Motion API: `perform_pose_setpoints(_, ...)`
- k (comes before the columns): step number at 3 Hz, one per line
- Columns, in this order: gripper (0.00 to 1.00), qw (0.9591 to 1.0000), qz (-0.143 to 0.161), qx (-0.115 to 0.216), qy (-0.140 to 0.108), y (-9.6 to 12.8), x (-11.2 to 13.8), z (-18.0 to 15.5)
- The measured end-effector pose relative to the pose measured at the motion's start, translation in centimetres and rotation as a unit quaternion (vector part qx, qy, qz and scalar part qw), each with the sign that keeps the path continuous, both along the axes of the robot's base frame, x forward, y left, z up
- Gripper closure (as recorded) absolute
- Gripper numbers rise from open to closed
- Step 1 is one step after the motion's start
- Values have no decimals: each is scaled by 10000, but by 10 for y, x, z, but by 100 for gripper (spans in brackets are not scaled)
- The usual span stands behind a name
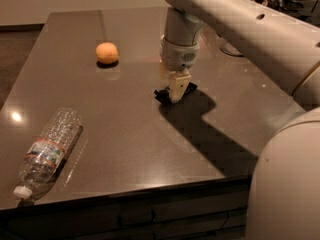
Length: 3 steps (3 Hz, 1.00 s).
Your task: Move rxbar chocolate near orange
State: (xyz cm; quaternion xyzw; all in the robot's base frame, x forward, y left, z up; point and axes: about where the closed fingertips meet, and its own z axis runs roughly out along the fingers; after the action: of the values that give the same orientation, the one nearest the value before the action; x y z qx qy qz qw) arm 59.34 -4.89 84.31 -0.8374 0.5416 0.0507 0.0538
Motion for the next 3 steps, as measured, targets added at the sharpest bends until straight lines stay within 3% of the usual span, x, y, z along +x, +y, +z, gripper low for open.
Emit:
perform_pose_setpoints(1, 100, 9999, -4, -13, -145, 20, 20, 9)
perform_pose_setpoints(3, 100, 9986, -177, 93, -496, 78, 83, 25)
